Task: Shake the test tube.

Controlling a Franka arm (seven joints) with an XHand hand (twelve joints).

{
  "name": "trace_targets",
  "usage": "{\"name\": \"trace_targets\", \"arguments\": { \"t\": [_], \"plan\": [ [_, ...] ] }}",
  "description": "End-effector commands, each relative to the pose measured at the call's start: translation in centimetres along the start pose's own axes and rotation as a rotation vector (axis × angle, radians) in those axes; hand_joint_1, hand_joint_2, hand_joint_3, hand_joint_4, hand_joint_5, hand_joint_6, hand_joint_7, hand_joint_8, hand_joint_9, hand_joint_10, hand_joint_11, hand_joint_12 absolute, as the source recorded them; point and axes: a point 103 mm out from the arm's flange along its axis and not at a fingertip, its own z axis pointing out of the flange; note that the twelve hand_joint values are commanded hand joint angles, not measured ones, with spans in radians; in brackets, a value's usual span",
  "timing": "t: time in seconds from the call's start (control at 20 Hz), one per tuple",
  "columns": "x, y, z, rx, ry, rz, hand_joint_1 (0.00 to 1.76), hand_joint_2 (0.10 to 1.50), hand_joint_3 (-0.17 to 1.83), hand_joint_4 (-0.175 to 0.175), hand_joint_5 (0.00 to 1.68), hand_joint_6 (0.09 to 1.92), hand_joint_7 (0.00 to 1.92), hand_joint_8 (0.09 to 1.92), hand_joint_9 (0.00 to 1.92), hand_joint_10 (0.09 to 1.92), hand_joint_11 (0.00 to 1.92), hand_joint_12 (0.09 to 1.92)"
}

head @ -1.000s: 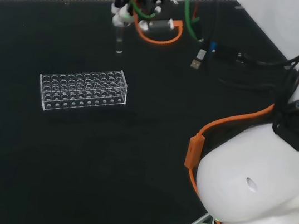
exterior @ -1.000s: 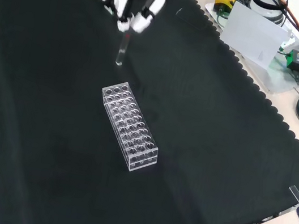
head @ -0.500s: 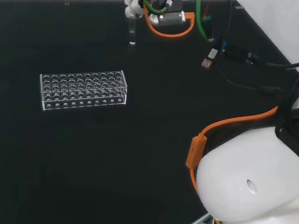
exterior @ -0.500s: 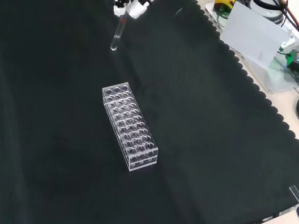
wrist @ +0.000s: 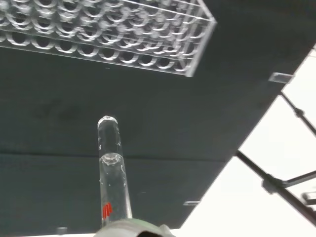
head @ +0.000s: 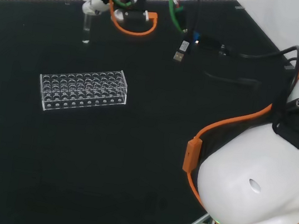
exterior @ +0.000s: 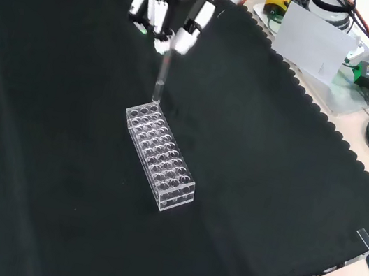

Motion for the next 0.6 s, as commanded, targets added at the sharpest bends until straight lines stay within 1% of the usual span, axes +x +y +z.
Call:
{"name": "trace_targets", "arguments": {
  "t": [0.05, 0.2, 0.35, 0.6],
  "plan": [
    [-1.5, -1.1, 0.6, 0.024, -0.024, 0.032, 1.31, 1.04, -0.17, -0.175, 1.33, 0.4, 1.39, 0.39, 1.27, 0.51, 0.64, 1.27],
    [-3.5, -2.3, 0.9, 0.047, -0.051, 0.072, 1.31, 1.04, -0.17, -0.175, 1.33, 0.4, 1.39, 0.39, 1.27, 0.51, 0.64, 1.27],
    [-4.7, -3.1, 0.9, 0.053, -0.059, 0.098, 1.32, 1.04, -0.17, -0.175, 1.33, 0.4, 1.39, 0.39, 1.27, 0.51, 0.64, 1.27],
    [-4.7, -3.3, 0.9, 0.046, -0.048, 0.095, 1.32, 1.04, -0.17, -0.175, 1.33, 0.4, 1.39, 0.39, 1.27, 0.51, 0.64, 1.27]
  ]
}}
